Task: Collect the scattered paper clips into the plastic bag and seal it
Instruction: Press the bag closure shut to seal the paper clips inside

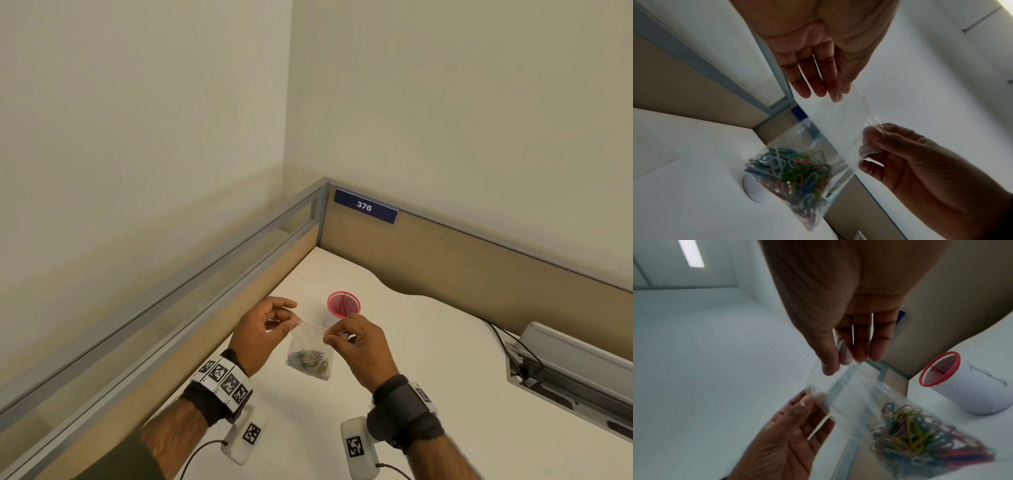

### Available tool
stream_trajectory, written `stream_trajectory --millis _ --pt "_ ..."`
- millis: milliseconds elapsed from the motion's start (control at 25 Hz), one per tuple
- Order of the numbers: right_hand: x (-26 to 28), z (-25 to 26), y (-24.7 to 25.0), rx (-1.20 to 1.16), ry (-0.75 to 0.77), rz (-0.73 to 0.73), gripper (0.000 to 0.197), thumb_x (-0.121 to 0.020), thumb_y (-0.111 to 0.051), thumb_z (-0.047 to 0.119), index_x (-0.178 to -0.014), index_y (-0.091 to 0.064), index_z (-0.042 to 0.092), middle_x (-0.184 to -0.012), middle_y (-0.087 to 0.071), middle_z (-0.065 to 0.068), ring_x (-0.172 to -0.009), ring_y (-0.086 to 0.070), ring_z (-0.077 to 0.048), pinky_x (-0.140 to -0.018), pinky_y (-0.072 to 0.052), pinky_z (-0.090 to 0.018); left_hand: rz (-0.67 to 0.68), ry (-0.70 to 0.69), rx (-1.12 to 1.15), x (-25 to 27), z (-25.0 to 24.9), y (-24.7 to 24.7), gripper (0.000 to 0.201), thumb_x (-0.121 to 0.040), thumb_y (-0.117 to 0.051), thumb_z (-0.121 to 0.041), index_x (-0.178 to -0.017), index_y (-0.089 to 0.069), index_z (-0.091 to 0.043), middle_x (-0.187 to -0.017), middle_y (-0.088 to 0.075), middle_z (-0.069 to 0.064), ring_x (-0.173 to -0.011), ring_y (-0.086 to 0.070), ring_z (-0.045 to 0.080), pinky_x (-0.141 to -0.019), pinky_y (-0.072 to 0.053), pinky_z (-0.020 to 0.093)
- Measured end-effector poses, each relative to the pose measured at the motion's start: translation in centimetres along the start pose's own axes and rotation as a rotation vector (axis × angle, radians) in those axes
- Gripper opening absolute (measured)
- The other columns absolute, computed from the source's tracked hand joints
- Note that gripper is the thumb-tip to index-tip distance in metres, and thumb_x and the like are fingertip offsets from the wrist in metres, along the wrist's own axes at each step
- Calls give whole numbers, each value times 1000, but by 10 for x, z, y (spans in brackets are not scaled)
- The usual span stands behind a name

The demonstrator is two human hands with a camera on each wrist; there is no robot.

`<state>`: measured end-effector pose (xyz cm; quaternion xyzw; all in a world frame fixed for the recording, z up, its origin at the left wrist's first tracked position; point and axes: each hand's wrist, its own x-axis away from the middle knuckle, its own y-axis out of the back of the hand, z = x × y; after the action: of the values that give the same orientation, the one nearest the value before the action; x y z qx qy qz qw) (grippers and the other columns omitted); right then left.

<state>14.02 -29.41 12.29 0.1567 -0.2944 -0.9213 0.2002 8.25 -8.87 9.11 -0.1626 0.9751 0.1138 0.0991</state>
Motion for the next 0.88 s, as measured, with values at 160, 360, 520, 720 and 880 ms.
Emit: stream_trajectory --millis 160,360,520,720,880 --pt "-2 2 1 -57 -27 -13 12 -82 -72 15 -76 -67 24 -82 -63 10 -77 -58 -7 -67 -47 -12 -3 79 -5 1 4 -2 4 -84 -77 -18 -84 -75 -22 -88 -77 -9 -83 -71 9 -78 -57 26" --pt "-1 -6 3 -79 -57 -10 11 -83 -71 15 -78 -66 23 -88 -66 5 -80 -59 -7 -67 -47 -12 8 58 9 0 7 -6 2 -84 -76 -19 -84 -76 -21 -88 -78 -6 -85 -72 15 -78 -59 29" --pt "-1 -9 1 -64 -73 9 10 -83 -71 16 -79 -66 23 -89 -66 5 -81 -60 -7 -68 -47 -11 23 29 -24 -1 9 -7 11 -86 -75 -17 -80 -73 -27 -86 -76 -8 -84 -71 18 -75 -59 28" --pt "-3 -10 -5 1 -74 36 4 -85 -69 21 -84 -66 23 -89 -65 8 -81 -59 -4 -72 -46 -12 30 -31 -75 -3 9 -8 4 -82 -69 -26 -79 -66 -26 -81 -71 -9 -80 -67 13 -72 -58 23" --pt "-5 1 -15 4 -27 68 17 -85 -69 26 -101 -69 20 -98 -67 7 -88 -61 -6 -80 -47 -13 60 -64 -158 -4 6 -11 10 -87 -69 -9 -81 -67 -17 -81 -70 -11 -79 -66 9 -73 -53 17"
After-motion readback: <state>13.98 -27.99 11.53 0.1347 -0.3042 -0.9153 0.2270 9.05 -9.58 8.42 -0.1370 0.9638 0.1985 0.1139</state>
